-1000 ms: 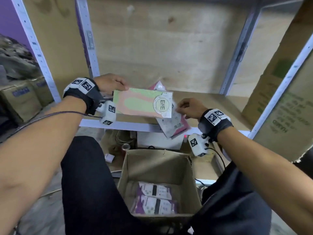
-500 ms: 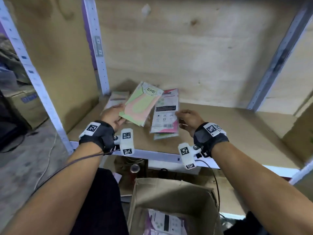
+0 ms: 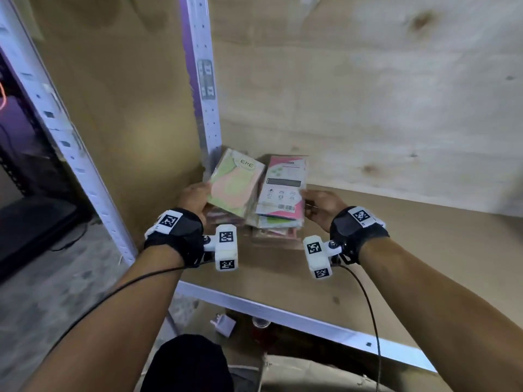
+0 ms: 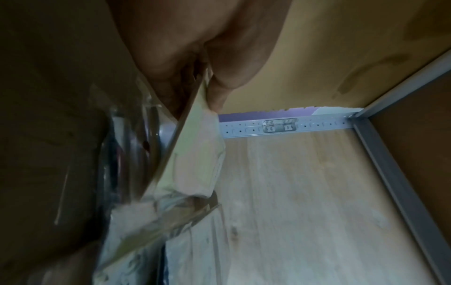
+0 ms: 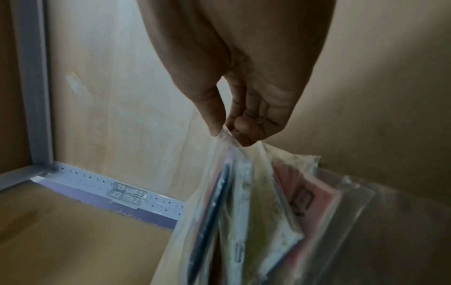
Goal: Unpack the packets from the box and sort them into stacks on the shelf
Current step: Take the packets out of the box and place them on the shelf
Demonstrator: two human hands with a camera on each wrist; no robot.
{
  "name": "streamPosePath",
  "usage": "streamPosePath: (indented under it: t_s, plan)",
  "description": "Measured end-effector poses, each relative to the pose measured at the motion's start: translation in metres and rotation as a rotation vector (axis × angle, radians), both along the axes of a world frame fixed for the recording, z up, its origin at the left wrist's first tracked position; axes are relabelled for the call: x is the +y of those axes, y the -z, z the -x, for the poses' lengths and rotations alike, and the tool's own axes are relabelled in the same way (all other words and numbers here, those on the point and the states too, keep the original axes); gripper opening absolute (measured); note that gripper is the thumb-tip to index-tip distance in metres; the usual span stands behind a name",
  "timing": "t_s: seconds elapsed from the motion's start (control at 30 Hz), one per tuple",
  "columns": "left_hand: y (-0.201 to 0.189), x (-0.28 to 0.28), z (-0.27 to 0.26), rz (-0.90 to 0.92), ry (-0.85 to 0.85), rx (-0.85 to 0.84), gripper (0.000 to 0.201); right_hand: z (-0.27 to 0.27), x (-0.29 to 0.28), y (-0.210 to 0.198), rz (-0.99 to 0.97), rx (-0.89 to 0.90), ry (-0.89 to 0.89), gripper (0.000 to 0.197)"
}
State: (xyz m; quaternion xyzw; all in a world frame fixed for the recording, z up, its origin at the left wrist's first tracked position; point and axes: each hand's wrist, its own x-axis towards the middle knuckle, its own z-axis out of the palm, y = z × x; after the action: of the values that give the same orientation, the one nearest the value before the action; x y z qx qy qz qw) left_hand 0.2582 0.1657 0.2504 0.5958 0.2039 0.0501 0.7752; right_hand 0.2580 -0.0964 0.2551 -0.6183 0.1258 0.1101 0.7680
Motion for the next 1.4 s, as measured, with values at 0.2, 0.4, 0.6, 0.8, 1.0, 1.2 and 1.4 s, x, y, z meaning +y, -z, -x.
streamPosePath:
  t_s: [0.2,0.4,0.6,0.8,1.0,1.2,1.4]
  plan:
    - [0.023,0.005,-0.017,-0.403,-0.107,0.015,0.024,-0.023,0.019,0.024,0.16,-0.059,0.077,0.022]
    - [0.022,0.004,-0.015,-0.773,0.019,0.102,0.021,-0.027,0.014,0.029,0.297,-0.111,0.041,0.009]
    - [0.006,0.001,0.007,-0.967,0.165,0.126,0.039,-0.005,-0.005,0.013,0.443,-0.142,-0.064,0.004]
    - [-0.027,-0.024,0.059,-1.12,0.1,0.092,0.04,0.06,-0.033,-0.019,0.451,-0.178,-0.109,0.014]
    - [-0.044,-0.08,0.127,-1.035,0.206,-0.155,0.025,0.152,-0.054,-0.041,0.528,-0.224,-0.178,0.013]
    - [-0.036,-0.125,0.198,-0.947,0.316,-0.237,0.018,0.242,-0.073,-0.044,0.571,-0.264,-0.199,0.01]
    - [0.025,-0.151,0.263,-0.639,0.487,-0.148,0.021,0.303,-0.095,-0.005,0.65,-0.268,-0.206,0.001]
